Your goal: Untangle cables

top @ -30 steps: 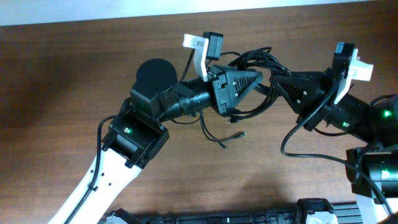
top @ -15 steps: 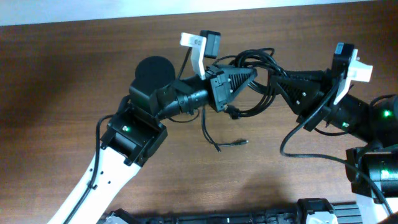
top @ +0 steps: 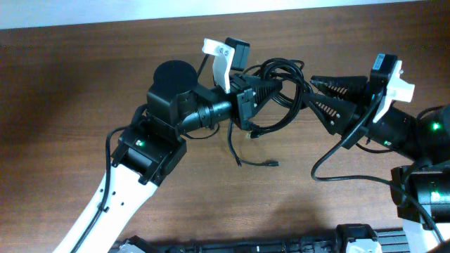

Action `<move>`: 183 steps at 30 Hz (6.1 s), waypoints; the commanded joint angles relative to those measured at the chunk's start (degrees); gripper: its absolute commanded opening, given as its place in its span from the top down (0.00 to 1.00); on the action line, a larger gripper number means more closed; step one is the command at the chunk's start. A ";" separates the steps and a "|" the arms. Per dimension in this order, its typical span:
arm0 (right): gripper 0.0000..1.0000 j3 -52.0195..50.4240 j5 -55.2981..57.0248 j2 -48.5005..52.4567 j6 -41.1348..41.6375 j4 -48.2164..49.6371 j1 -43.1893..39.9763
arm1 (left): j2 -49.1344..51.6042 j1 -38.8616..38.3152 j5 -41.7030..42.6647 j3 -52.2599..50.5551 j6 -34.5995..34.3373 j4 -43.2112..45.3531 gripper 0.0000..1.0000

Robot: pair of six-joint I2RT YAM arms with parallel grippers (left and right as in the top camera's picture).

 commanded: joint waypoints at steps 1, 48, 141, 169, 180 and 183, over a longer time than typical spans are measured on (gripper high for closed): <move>0.64 0.66 -0.55 -0.50 -3.15 -0.66 -0.11 | -0.31 0.17 -0.37 0.94 2.99 0.37 1.00; 0.96 0.66 14.27 -0.26 -6.36 -16.04 -0.11 | -0.96 4.48 -28.26 0.96 -17.94 -12.85 1.00; 0.15 0.66 75.08 0.87 4.90 -32.06 -0.13 | -7.74 -14.43 -51.08 0.96 9.25 -11.37 1.00; 0.10 0.66 76.28 0.87 6.21 -33.57 -0.13 | -13.92 -0.76 -53.99 0.96 9.20 -15.02 1.00; 0.00 0.66 75.78 0.87 6.64 -39.87 -0.13 | -13.20 -0.76 -54.01 0.96 9.22 -12.50 0.96; 0.00 0.66 74.29 0.87 6.64 -40.81 -0.13 | -13.03 -0.76 -53.96 0.96 9.94 -8.68 0.86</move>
